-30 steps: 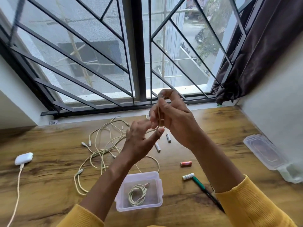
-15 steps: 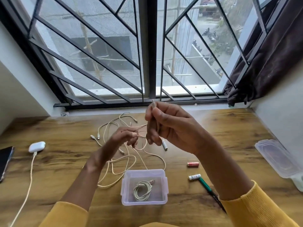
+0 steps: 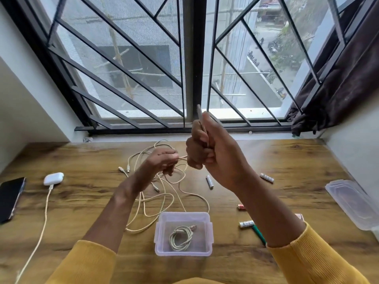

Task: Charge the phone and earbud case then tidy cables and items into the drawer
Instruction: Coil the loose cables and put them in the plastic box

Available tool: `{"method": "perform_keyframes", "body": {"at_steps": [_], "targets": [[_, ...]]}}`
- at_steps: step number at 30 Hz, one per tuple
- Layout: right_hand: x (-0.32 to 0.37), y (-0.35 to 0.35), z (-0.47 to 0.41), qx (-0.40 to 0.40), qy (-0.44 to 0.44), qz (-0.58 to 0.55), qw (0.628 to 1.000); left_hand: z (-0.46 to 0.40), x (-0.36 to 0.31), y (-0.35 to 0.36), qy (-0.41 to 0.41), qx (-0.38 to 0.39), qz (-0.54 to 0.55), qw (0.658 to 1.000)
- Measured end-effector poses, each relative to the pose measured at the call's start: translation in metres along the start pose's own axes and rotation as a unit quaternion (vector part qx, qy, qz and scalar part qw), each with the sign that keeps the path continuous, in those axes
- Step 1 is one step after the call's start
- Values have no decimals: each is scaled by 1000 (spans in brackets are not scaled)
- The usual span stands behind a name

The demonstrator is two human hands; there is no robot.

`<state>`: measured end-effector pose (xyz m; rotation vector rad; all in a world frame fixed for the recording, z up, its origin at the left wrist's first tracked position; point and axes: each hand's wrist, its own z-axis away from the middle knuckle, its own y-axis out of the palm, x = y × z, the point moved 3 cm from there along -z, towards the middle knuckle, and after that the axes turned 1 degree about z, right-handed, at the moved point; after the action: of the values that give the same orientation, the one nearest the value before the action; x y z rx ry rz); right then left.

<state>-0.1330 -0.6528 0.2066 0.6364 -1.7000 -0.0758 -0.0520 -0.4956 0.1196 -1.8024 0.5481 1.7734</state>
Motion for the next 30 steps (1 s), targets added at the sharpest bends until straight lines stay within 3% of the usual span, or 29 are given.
{"method": "perform_keyframes", "body": {"at_steps": [4,9,13,19,24,30], "targets": [[-6,-2,4,22,26,-75,997,-3,16,9,-30,5,-67,997],[-12,-6,17,51,51,76,995,-5,20,4,-26,-27,-55,998],[-33,-11,24,102,124,170,972,-11,2,-4,-4,-62,-45,997],[-71,-26,24,-15,186,276,943,-15,-29,-1,24,-4,-108,994],[-71,-38,18,-110,131,273,947,-12,-40,-1,46,-25,-158,986],[-48,-31,17,-135,0,227,965,-11,-39,-2,44,-146,-165,974]]}}
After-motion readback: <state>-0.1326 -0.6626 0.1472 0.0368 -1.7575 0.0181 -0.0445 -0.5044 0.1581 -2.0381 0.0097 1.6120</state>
